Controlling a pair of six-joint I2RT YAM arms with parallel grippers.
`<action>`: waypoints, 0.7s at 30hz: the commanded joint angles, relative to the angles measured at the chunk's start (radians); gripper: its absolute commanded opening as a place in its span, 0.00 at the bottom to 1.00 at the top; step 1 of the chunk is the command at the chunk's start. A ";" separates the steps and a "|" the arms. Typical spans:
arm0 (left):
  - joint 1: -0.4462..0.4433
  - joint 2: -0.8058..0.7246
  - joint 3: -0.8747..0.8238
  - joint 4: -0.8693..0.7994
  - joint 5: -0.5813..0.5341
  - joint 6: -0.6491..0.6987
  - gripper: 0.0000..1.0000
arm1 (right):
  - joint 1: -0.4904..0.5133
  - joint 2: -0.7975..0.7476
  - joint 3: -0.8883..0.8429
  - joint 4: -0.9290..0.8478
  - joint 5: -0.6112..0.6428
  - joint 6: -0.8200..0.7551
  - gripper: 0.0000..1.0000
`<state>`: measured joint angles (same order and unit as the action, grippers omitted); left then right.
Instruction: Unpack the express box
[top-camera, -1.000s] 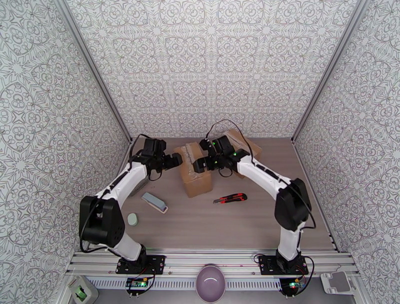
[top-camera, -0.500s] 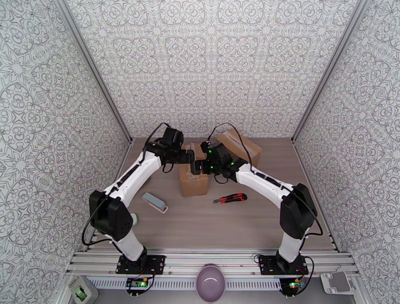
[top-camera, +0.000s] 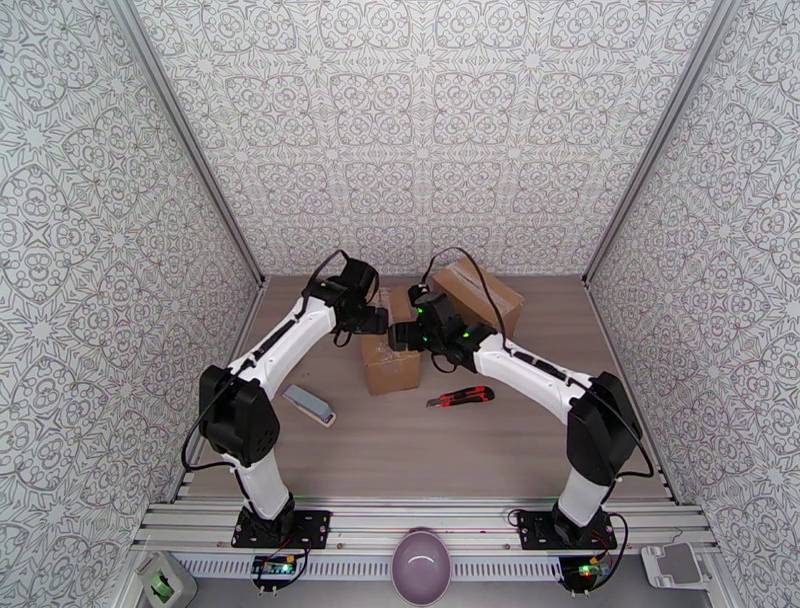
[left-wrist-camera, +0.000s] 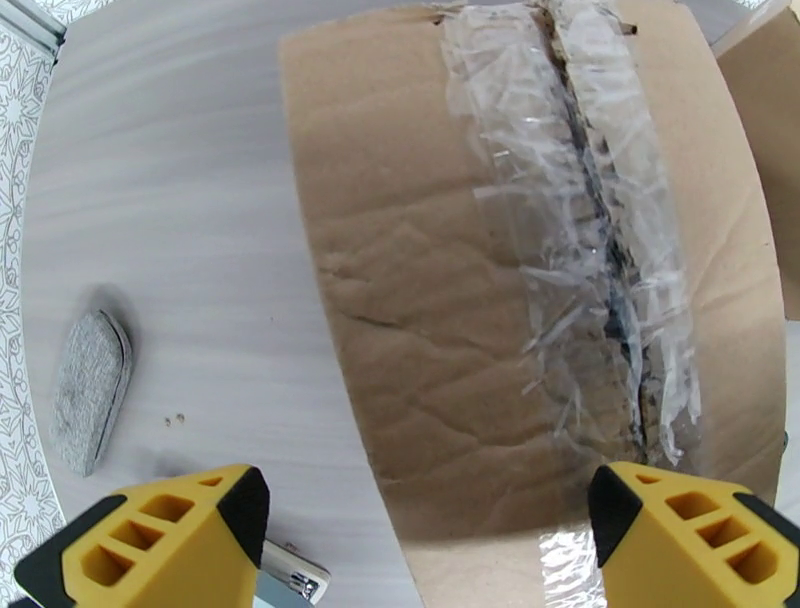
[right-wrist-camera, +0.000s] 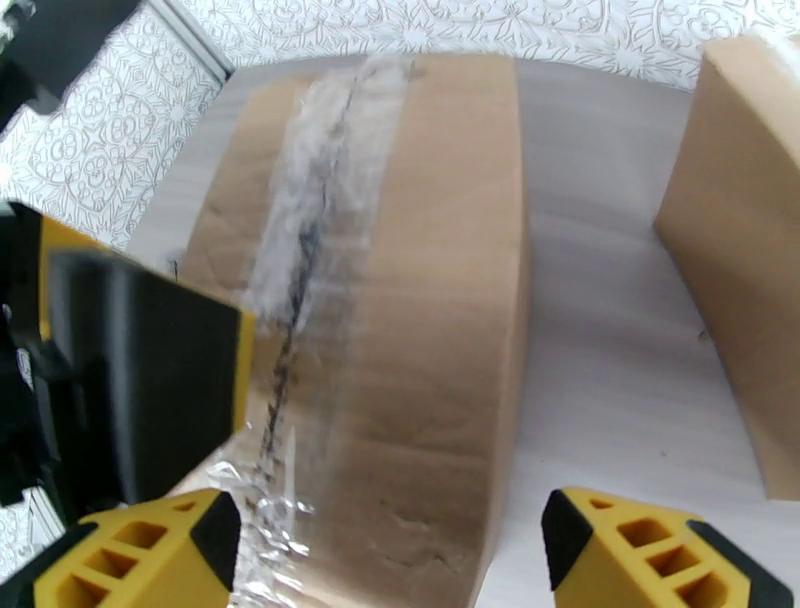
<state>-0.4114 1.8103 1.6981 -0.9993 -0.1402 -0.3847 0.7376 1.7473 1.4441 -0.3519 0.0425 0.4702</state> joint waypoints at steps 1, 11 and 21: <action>0.001 0.012 0.038 -0.060 -0.001 -0.014 0.90 | 0.008 -0.064 -0.021 0.044 0.038 -0.022 0.88; -0.022 0.008 0.101 -0.099 -0.040 -0.077 0.90 | -0.049 0.041 -0.010 0.038 -0.050 0.013 0.77; -0.038 0.081 0.162 -0.143 -0.057 -0.131 0.91 | -0.050 0.123 -0.005 0.032 -0.138 0.025 0.66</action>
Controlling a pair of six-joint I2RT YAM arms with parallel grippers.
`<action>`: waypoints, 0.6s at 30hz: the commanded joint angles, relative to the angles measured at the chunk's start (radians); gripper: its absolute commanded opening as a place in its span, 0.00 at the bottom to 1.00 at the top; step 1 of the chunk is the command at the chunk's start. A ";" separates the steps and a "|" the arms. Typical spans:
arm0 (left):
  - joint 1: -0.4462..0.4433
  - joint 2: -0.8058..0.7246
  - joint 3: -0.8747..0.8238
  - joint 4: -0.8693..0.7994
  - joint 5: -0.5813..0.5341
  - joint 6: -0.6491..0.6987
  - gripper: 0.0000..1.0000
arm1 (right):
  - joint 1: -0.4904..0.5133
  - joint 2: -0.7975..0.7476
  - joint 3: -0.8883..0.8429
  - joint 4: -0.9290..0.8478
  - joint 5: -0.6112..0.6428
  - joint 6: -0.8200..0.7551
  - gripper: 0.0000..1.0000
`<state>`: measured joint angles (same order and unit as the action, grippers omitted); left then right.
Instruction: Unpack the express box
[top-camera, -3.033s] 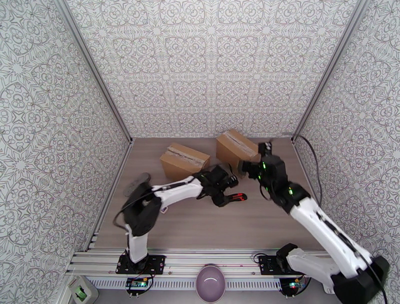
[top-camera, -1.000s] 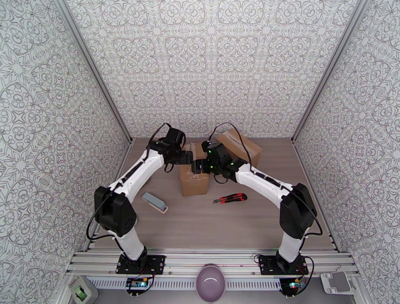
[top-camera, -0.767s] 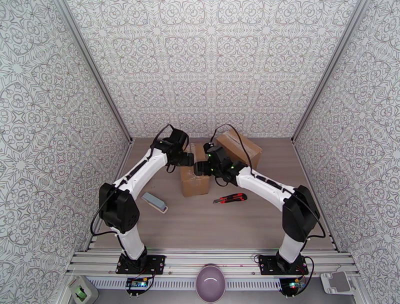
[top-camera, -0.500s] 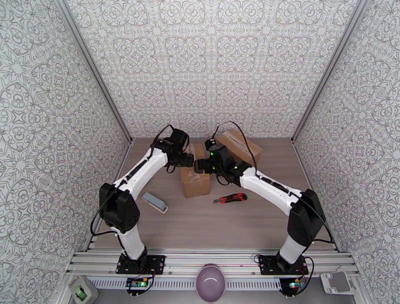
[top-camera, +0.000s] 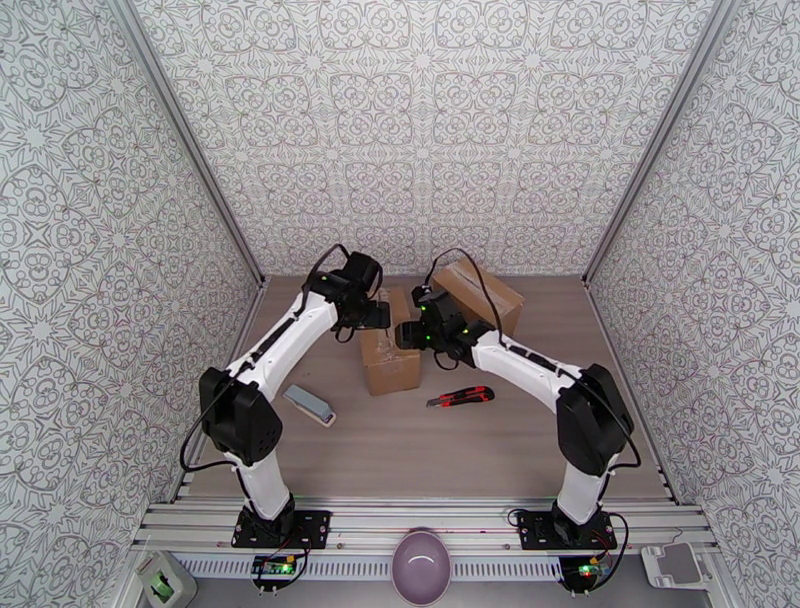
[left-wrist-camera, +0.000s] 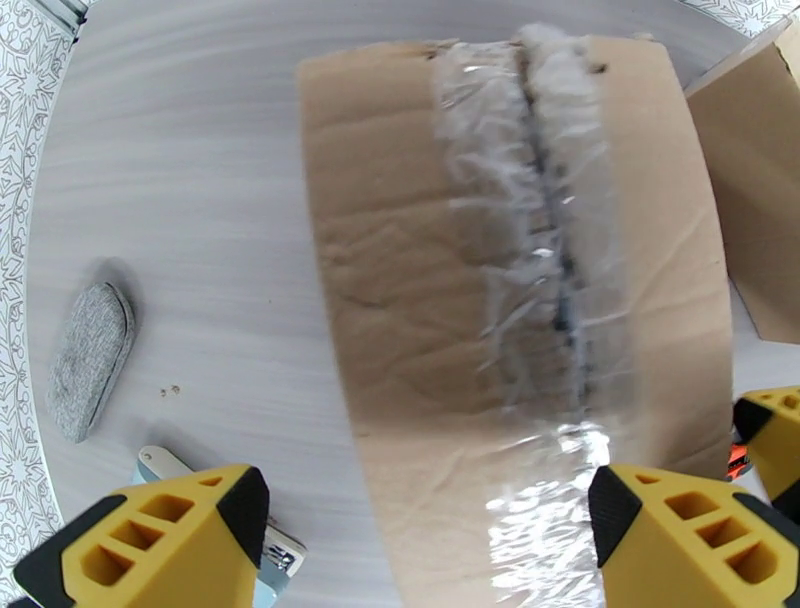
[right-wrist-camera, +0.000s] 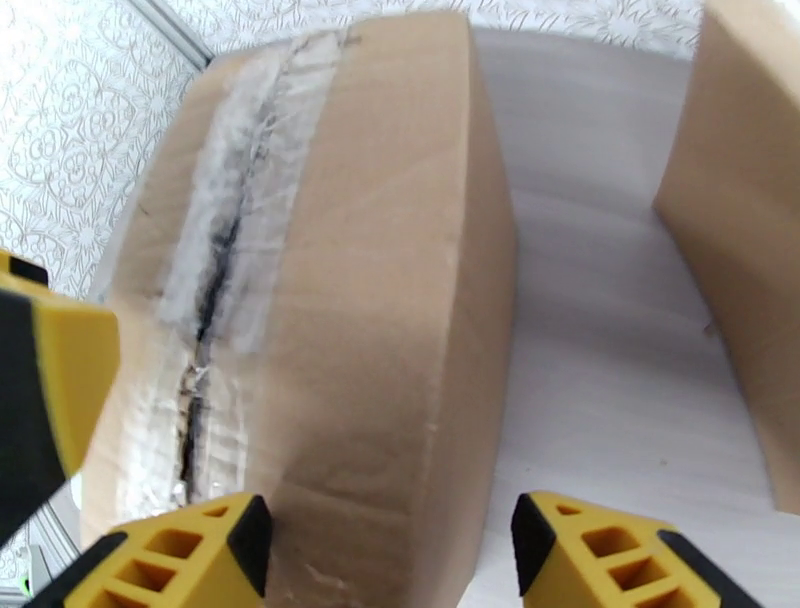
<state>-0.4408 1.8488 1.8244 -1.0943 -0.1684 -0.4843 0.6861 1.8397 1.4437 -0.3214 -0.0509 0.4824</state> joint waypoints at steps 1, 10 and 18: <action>-0.009 0.053 0.038 -0.053 -0.032 -0.040 0.90 | 0.001 0.036 -0.006 0.001 -0.047 0.019 0.66; -0.012 0.112 0.044 -0.077 -0.072 -0.054 0.91 | 0.010 0.041 -0.008 0.001 -0.046 0.038 0.64; -0.015 0.169 0.093 -0.121 -0.123 -0.041 0.93 | 0.046 0.041 0.032 -0.028 0.005 0.005 0.64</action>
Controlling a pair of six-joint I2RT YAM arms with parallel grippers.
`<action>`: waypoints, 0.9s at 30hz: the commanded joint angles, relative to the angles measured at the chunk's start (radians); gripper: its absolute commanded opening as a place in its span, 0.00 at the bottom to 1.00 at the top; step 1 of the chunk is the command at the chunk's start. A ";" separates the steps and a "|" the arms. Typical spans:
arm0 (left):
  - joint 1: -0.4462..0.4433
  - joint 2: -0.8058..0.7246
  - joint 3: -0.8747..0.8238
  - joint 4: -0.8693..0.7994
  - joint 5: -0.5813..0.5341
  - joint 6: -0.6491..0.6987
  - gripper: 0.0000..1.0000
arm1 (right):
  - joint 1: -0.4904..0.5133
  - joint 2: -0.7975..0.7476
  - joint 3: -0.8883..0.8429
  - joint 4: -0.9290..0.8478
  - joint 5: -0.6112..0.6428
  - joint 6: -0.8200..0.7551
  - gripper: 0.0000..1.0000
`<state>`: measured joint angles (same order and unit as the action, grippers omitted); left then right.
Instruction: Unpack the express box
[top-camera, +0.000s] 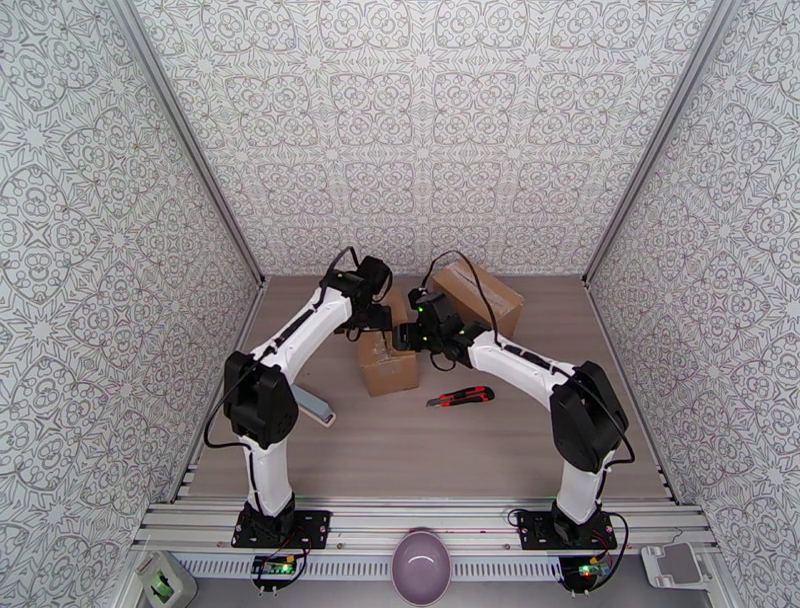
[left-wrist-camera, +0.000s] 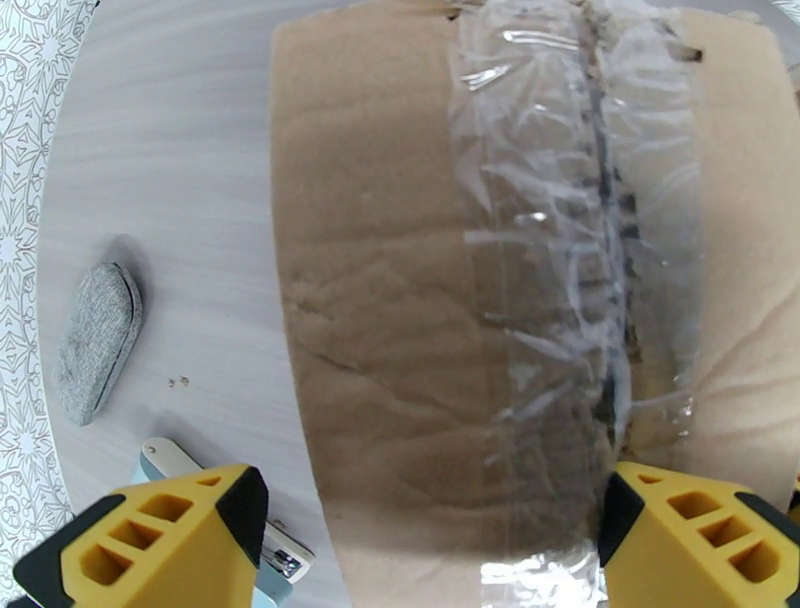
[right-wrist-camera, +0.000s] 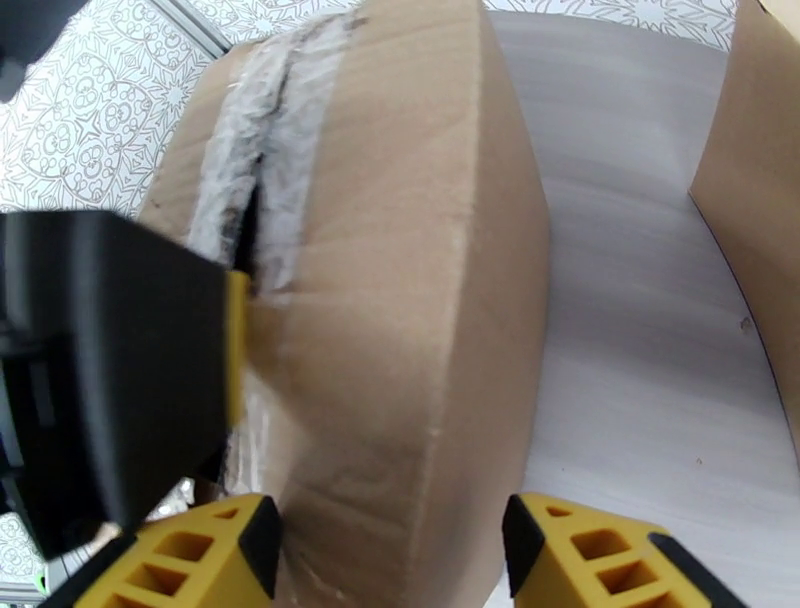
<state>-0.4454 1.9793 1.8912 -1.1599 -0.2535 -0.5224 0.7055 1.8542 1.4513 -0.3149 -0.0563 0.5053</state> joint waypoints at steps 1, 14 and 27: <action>-0.010 0.044 0.030 -0.051 -0.028 -0.005 0.94 | 0.028 0.027 0.026 -0.033 0.009 -0.016 0.64; -0.030 0.141 0.136 -0.139 -0.058 0.010 0.93 | 0.040 0.033 0.021 -0.010 0.014 0.003 0.64; 0.053 0.045 0.132 -0.121 0.070 0.091 0.75 | 0.040 0.037 0.018 -0.037 0.050 0.016 0.65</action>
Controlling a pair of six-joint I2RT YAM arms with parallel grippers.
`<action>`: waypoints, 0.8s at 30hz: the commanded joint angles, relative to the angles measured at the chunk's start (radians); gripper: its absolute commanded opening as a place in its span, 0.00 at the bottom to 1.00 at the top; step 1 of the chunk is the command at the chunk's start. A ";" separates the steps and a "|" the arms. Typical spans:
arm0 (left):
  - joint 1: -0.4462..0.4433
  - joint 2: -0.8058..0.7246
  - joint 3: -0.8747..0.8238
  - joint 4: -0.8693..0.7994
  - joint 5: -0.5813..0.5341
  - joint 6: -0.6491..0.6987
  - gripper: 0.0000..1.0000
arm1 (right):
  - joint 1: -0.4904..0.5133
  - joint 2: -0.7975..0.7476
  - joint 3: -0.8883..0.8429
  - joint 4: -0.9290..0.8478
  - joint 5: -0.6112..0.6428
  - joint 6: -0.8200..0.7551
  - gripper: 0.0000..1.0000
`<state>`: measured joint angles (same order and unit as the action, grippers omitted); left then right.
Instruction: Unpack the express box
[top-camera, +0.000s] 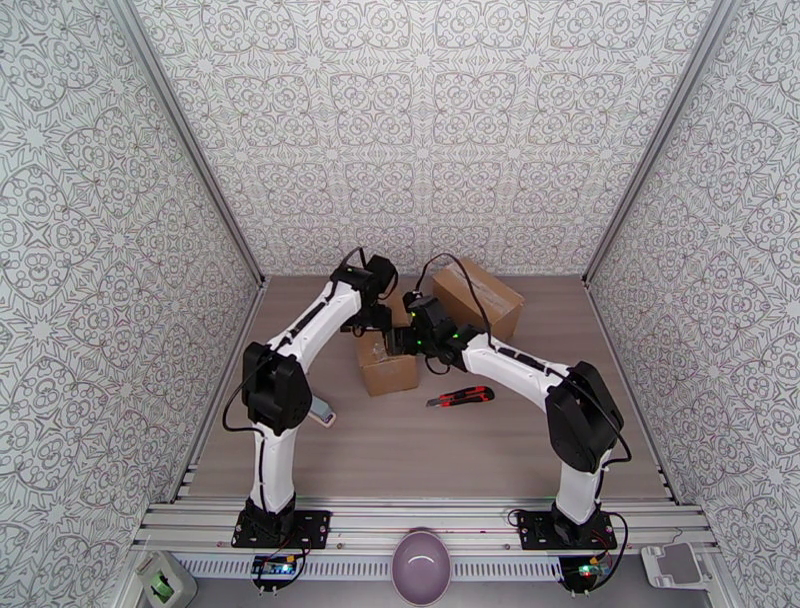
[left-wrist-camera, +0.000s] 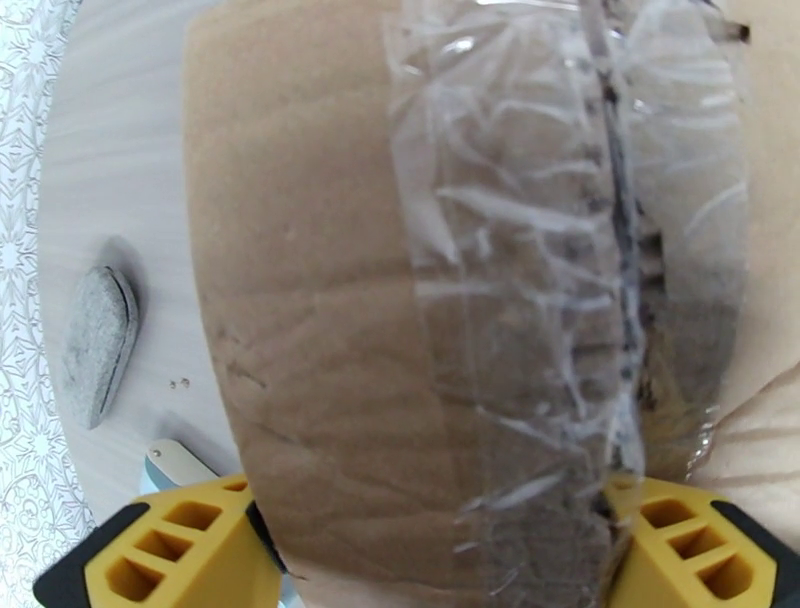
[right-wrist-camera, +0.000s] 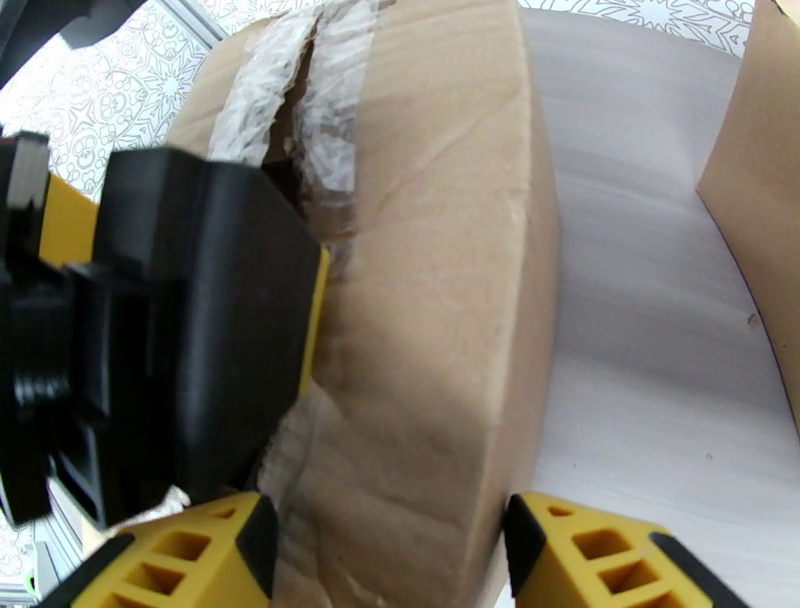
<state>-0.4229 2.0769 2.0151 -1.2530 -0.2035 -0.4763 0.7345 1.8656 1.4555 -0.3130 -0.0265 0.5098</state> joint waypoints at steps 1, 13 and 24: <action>0.039 -0.063 0.008 -0.029 0.027 0.049 0.75 | 0.011 0.027 0.015 -0.043 0.023 0.012 0.65; 0.100 -0.180 -0.037 -0.014 0.074 0.098 0.69 | 0.011 0.047 0.055 -0.090 0.047 0.028 0.66; 0.080 -0.149 0.023 -0.021 0.079 0.048 0.78 | 0.012 0.058 0.083 -0.094 0.031 0.022 0.66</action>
<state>-0.3042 1.8927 1.9629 -1.2610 -0.1249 -0.3977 0.7456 1.8915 1.5173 -0.3641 -0.0040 0.5278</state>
